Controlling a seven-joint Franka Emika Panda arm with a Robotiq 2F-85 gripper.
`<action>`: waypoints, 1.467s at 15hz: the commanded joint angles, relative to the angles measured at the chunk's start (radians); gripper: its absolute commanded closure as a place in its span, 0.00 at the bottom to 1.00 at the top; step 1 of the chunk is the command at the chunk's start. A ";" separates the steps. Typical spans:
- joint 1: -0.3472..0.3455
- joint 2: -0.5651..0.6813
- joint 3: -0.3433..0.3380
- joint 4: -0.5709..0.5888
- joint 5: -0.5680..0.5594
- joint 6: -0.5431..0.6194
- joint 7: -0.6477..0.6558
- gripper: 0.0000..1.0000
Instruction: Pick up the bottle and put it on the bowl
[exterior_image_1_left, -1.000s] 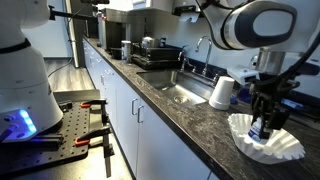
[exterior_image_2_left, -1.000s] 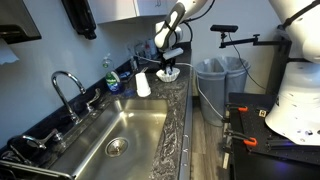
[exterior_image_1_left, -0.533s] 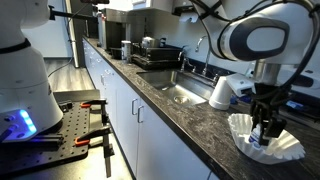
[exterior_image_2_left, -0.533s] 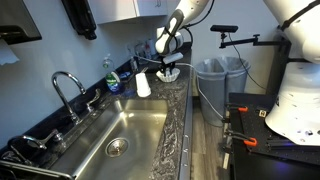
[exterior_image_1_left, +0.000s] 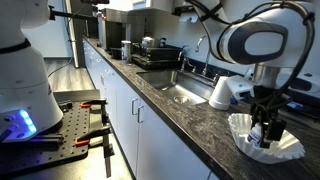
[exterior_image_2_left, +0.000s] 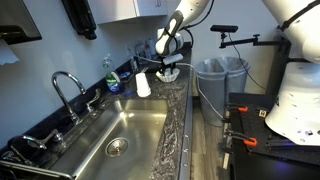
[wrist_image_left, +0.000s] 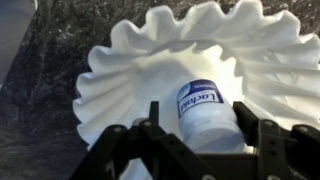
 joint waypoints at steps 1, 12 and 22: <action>0.010 -0.030 -0.008 -0.026 0.021 0.029 0.006 0.00; 0.008 -0.237 0.012 -0.116 0.021 0.005 -0.061 0.00; 0.046 -0.435 0.006 -0.236 -0.089 -0.241 -0.236 0.00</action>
